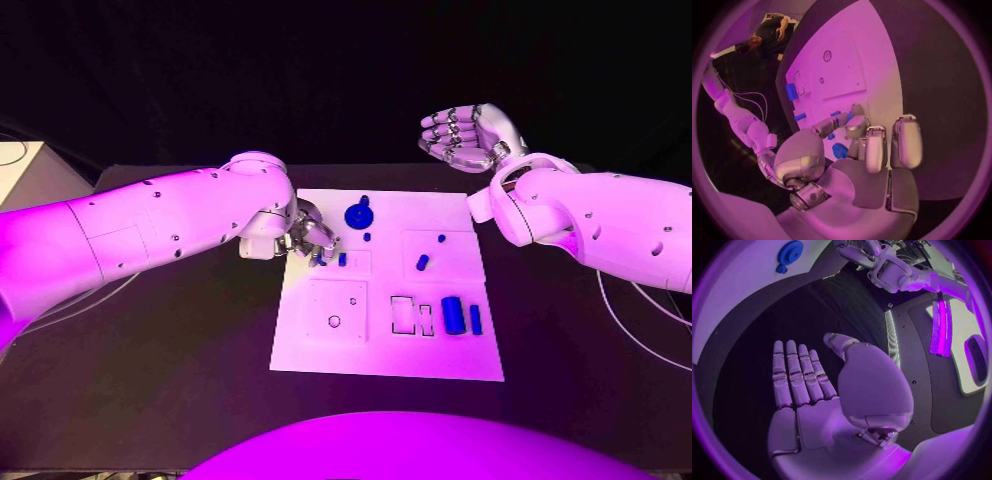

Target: Assemble the parts on the task board

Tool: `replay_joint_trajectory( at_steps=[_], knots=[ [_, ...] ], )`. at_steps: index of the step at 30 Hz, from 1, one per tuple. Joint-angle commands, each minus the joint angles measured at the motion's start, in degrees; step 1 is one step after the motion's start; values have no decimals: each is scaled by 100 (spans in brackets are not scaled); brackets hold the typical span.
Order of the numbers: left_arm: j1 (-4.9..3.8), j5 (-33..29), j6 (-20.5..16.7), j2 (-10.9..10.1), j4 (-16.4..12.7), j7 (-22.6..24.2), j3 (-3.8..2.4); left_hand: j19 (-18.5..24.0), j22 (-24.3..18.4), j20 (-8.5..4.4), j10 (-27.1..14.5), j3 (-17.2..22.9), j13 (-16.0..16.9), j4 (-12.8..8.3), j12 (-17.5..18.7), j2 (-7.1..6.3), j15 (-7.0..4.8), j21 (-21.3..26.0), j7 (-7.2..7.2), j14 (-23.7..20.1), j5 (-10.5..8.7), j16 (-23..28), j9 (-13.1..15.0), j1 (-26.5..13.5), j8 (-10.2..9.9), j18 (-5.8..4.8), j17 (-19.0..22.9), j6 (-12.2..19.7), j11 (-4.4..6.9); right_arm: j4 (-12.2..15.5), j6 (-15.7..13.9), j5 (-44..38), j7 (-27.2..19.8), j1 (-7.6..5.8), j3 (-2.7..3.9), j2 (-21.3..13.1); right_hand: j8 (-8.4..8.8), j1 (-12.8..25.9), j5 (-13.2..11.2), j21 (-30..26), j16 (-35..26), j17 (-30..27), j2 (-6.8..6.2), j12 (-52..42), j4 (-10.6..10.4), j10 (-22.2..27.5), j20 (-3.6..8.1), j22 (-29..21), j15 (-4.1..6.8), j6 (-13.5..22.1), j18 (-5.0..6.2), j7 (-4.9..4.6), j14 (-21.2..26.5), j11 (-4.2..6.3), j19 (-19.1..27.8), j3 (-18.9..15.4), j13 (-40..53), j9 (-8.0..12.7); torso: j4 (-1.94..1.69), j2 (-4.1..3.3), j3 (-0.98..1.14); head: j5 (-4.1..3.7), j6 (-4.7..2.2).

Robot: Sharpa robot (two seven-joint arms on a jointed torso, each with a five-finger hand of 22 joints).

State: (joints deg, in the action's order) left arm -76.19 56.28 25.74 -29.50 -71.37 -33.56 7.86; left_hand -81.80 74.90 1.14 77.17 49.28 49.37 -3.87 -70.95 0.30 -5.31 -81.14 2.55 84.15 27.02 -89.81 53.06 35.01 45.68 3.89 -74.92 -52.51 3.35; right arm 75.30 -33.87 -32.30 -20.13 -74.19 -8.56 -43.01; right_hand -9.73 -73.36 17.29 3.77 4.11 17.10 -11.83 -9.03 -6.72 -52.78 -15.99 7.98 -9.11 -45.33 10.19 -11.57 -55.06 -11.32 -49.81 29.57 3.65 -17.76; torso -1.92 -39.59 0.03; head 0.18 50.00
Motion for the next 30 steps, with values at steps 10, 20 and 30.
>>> replay_joint_trajectory(
  at_steps=[10, 20, 30],
  knots=[
    [57, -63, -42, 31, -5, 20, 33, -29, 623, 14, -3, -274, 14, 116, 44, -140, -34, 49, -227, 585, -29, -19, 58, 44, -69, -81, -1508, -294, -12, -2, 103, -11, -52, 3, 3, 3, 32, 27, 40, -25, -37, -29, 44, 57, 45, -20, -3, -38, -52, -38, 21, -307, 11, -36, 64, -5, -6, 15, 0, -2, -2, -1, 0],
    [57, -53, -98, 29, 6, 19, 32, -32, 619, 11, -6, -535, 25, 280, 55, -209, -35, 57, -228, 585, -33, -19, 104, 81, -119, -81, -1508, -321, -12, -3, 107, -11, -51, 5, 3, 5, 39, 29, 40, -26, -38, -45, 45, 76, 48, -28, -7, -57, -57, -42, 20, -310, 16, -39, 83, -12, -6, 20, 0, -3, -1, -11, 0],
    [57, 36, -217, 11, 22, 31, 30, -33, 613, 7, -9, -886, 38, 499, 69, -282, -36, 68, -227, 585, -40, -19, 157, 134, -181, -79, -1508, -353, -13, -9, 112, -11, -48, 11, 3, 3, 46, 33, 41, -27, -39, -63, 47, 97, 50, -38, -13, -80, -62, -46, 18, -313, 21, -42, 108, -20, -6, 26, 2, -4, 0, -16, 0]
  ],
)
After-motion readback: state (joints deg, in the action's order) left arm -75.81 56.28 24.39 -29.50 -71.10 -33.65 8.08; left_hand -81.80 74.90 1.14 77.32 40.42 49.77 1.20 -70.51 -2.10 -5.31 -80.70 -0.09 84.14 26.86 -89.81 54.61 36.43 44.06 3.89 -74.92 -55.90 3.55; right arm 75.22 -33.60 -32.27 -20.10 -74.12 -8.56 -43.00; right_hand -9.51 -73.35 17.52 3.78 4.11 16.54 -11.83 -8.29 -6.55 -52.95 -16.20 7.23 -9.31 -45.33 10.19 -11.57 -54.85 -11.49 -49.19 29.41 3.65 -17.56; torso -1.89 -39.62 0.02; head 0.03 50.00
